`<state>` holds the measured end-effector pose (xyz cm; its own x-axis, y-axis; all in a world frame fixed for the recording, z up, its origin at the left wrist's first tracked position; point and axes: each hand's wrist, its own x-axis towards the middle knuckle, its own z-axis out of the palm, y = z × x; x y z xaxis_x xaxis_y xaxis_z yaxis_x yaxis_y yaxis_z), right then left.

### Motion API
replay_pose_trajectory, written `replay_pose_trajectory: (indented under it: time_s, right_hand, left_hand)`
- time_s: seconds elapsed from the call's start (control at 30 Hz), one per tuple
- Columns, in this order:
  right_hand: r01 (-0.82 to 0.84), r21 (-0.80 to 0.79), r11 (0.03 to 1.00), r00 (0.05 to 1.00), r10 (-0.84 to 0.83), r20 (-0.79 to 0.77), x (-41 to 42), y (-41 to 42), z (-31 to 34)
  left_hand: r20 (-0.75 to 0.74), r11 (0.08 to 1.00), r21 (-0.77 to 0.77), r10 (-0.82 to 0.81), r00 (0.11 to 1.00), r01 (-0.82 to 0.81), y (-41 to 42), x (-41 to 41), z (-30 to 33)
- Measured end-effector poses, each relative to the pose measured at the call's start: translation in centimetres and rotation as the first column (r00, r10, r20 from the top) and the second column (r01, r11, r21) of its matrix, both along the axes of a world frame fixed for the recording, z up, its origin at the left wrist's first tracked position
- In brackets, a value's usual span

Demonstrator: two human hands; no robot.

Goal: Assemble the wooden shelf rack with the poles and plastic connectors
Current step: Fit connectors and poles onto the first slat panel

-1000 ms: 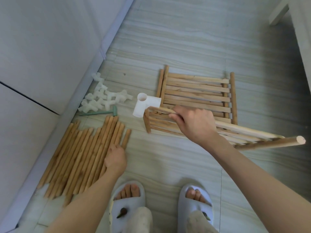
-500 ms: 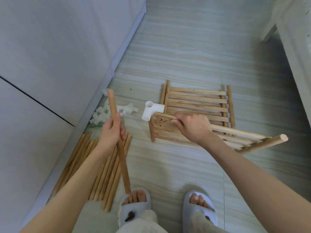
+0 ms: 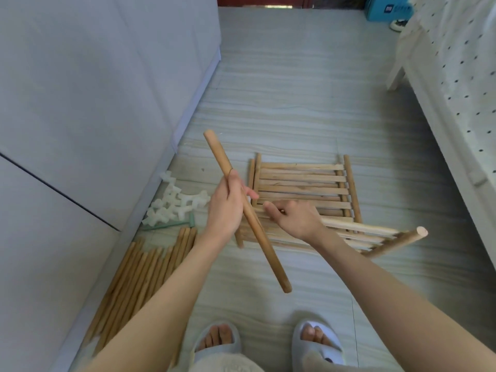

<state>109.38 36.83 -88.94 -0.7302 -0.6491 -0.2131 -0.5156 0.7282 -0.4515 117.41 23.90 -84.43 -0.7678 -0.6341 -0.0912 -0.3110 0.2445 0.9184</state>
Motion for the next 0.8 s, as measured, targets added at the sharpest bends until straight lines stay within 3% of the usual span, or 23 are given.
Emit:
replay_pose_trajectory:
  time_s: [0.1,0.17,0.23,0.37,0.43,0.63,0.8]
  right_hand:
    - [0.123,-0.186,0.975,0.980,-0.090,0.176,0.3,-0.1,0.7]
    - [0.242,-0.366,0.899,0.942,-0.128,0.310,0.9,0.3,1.4]
    - [0.201,-0.439,0.876,0.961,-0.090,0.261,1.9,0.9,1.6]
    - [-0.004,-0.297,0.955,0.998,0.022,0.058,4.4,1.4,1.8]
    - [-0.010,-0.256,0.967,0.999,0.019,0.033,4.9,1.0,2.1]
    - [0.002,-0.317,0.949,0.983,0.057,0.177,6.8,0.1,4.2]
    - [0.166,-0.303,0.938,0.959,-0.082,0.272,6.1,1.9,5.9]
  left_hand:
    - [0.001,0.992,-0.117,0.042,0.999,-0.042,0.2,0.2,-0.7]
    - [0.009,0.985,-0.163,0.051,0.999,-0.049,0.3,0.3,-0.9]
    - [0.054,0.982,-0.182,0.061,0.997,-0.050,0.4,0.0,-1.0]
    - [0.126,0.967,-0.254,0.051,0.991,-0.017,0.4,-0.4,-0.9]
    - [0.137,0.961,-0.277,0.030,0.990,0.009,0.4,-0.3,-0.8]
    - [0.188,0.964,-0.259,-0.020,0.982,0.069,0.3,0.1,-0.7]
    - [0.188,0.971,-0.122,-0.181,0.965,0.206,-0.6,0.2,-0.2]
